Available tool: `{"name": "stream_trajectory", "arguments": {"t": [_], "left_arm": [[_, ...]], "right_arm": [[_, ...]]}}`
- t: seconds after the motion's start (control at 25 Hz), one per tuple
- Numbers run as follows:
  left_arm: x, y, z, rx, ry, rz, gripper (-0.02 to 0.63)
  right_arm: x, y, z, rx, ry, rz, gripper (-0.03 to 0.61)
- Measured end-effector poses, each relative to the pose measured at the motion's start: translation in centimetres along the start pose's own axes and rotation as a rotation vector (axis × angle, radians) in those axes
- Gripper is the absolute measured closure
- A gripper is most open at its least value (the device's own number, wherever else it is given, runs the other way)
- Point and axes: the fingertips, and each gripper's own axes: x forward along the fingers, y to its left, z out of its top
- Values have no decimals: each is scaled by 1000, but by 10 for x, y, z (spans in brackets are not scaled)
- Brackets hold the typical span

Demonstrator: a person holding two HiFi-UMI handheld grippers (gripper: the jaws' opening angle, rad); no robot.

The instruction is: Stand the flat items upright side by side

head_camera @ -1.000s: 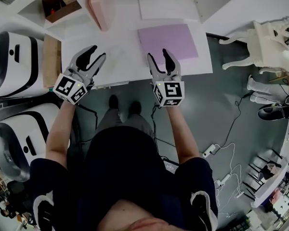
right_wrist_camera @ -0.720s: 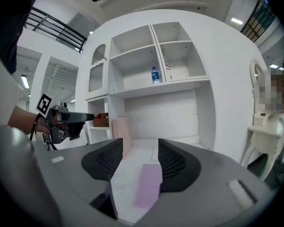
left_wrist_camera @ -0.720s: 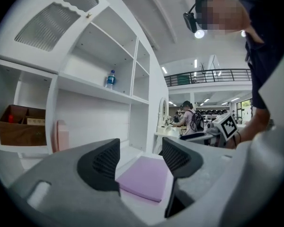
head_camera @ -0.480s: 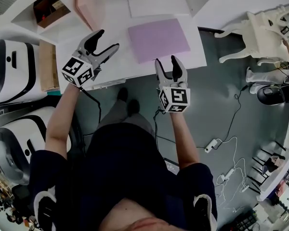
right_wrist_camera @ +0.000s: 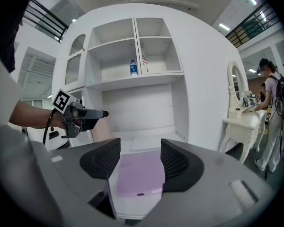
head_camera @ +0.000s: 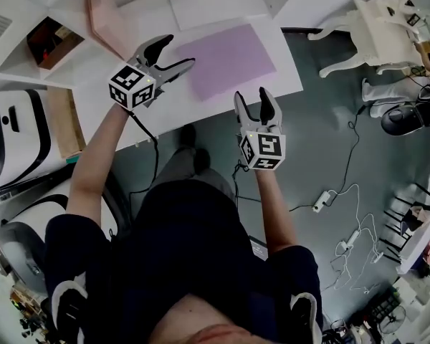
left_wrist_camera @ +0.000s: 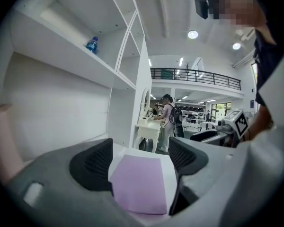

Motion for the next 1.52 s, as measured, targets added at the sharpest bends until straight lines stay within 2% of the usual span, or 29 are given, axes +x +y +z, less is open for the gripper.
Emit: {"name": "stream_trajectory", "arguments": {"t": [0.32,0.56,0.84,1.08,1.28,1.52], "left_arm": [[56,33,-21,-42,97,-142,213],[98,45,-44,-82,209,-244,201],[141,59,-72,-112,325,-297,190],[174,70,-102,-181,437,-343,192],[198,81,-130,-231,535,-392,192],[218,92,-157,-248,643,-437,192]], "right_arm": [[25,-12,-21,117,64,-79,291],[44,-22,-45,285,124,-110,268],[58,-48,-77,424,169,-105,247],[78,-68,-111,622,217,-68,241],[92,-81,-141,818,238,-76,238],[103,-86,-165,944,253,-84,236]]}}
